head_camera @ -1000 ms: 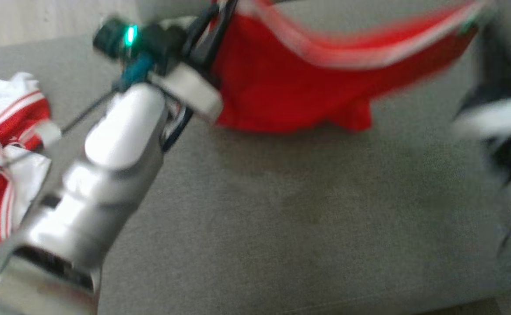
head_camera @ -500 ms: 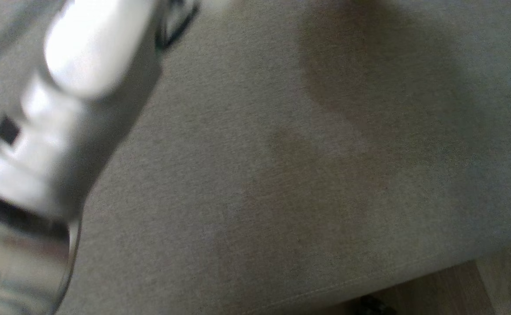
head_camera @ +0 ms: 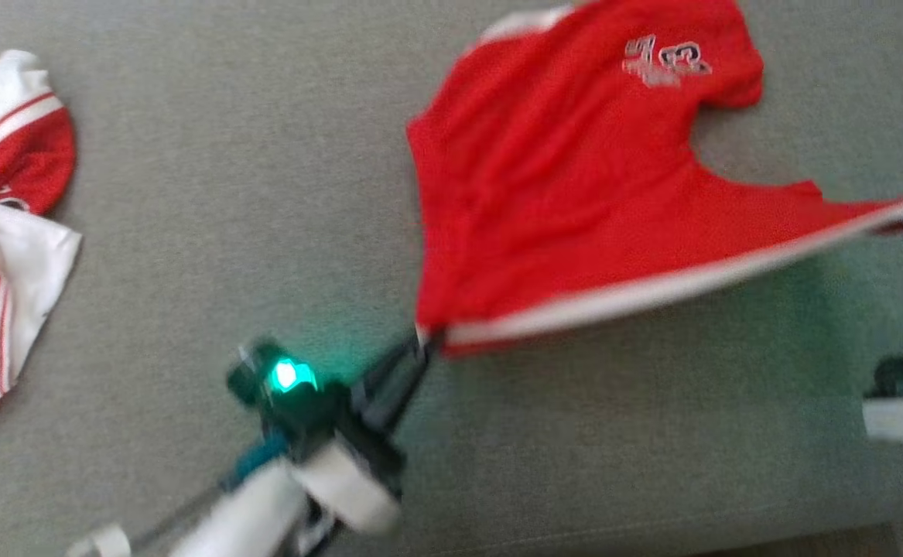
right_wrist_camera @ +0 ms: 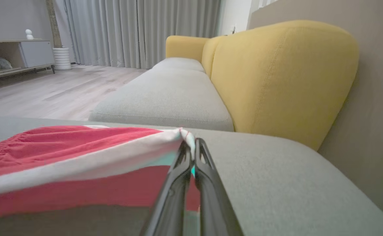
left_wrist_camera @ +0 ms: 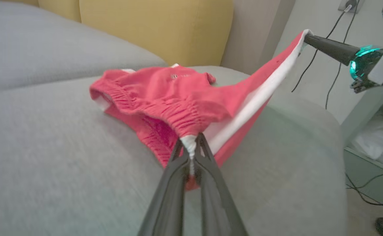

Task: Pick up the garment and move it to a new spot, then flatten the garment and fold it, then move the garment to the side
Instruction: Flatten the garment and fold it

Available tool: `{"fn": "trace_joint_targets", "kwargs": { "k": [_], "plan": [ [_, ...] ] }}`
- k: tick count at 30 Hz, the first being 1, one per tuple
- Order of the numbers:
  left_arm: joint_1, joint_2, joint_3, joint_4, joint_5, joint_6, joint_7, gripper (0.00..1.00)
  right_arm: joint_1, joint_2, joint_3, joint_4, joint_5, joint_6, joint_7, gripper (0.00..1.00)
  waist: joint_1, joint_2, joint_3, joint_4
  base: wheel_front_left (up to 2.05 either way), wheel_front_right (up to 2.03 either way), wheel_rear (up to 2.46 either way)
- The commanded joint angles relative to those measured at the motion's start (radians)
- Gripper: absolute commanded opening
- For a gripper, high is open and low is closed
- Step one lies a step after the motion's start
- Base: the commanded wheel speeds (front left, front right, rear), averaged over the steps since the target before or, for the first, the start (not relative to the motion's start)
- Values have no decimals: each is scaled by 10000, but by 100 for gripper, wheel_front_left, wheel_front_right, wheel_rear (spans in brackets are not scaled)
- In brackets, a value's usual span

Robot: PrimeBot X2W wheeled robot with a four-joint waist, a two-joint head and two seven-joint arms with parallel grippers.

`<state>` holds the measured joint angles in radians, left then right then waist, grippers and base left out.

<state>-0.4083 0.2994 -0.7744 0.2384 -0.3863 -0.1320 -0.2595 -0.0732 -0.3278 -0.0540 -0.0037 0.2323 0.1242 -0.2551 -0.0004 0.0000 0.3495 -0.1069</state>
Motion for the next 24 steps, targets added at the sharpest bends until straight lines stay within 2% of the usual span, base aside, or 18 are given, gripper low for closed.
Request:
{"fn": "trace_joint_targets", "kwargs": {
  "k": [1,6,12,17,24],
  "plan": [
    [108,96,413,-475,54,39,-21,0,297,-366,18,-508,209,65,22,0,4,0,-247,237,0,0,0],
    [1900,96,758,-1367,313,110,-22,0,2088,-940,9,-1755,876,65,380,0,4,0,-823,691,0,0,0],
    [2853,385,809,-2387,393,102,-22,0,3308,-1353,-161,-2972,1385,65,979,0,4,0,-1014,1160,0,0,0],
    [2401,-35,758,-2565,-335,48,-22,0,2652,-1753,-280,-2924,1395,65,1584,0,4,0,-731,1511,0,0,0],
    [109,-1032,704,-1344,-1562,20,550,0,118,-2712,567,-1427,1996,65,2602,0,4,0,71,1846,0,0,0]
  ]
}}
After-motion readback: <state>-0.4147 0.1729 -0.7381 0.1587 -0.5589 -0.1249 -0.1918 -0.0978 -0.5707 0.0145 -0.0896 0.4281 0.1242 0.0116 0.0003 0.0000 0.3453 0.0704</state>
